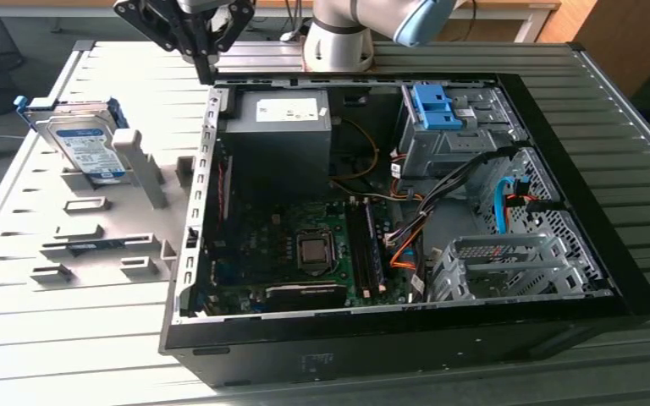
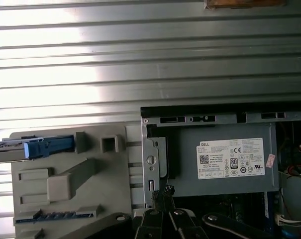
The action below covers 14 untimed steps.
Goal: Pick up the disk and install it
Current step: 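Reach for the disk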
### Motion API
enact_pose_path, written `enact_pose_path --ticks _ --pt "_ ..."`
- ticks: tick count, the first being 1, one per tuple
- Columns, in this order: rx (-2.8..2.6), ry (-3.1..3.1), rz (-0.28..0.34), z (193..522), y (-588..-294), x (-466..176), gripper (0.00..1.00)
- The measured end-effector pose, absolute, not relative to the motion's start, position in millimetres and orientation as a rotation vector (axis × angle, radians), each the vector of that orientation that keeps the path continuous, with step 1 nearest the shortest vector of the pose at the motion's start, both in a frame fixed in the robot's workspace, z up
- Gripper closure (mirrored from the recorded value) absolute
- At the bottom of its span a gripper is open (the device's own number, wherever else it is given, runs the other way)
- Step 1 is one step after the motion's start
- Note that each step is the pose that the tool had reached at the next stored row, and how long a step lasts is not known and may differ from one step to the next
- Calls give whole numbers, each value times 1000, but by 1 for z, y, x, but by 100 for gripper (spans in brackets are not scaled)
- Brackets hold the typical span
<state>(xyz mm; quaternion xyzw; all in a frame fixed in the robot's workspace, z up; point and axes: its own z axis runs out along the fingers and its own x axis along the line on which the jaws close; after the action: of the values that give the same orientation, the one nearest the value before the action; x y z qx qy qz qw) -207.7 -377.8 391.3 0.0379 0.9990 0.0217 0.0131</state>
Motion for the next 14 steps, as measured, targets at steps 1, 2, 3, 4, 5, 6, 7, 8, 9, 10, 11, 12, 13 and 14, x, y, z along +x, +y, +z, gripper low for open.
enact_pose_path --ticks 1,2,3,4,5,6,7,8,9,10,11,12,13,14 --pt "118 3112 68 391 -377 -208 89" --pt "118 3112 68 391 -377 -209 89" --pt "118 3112 68 391 -377 -210 89" --pt "118 3112 68 391 -376 -211 89" --pt "118 3112 68 391 -376 -212 89" --pt "118 3113 68 391 -375 -213 89" --pt "118 3112 68 391 -375 -214 89" --pt "118 3113 68 391 -374 -214 89" --pt "118 3112 68 391 -374 -215 89" --pt "118 3112 68 391 -373 -216 89" --pt "118 3113 68 391 -372 -217 89" --pt "118 3112 68 391 -371 -219 89" --pt "118 3112 68 391 -370 -220 89" --pt "118 3112 68 391 -370 -221 89"
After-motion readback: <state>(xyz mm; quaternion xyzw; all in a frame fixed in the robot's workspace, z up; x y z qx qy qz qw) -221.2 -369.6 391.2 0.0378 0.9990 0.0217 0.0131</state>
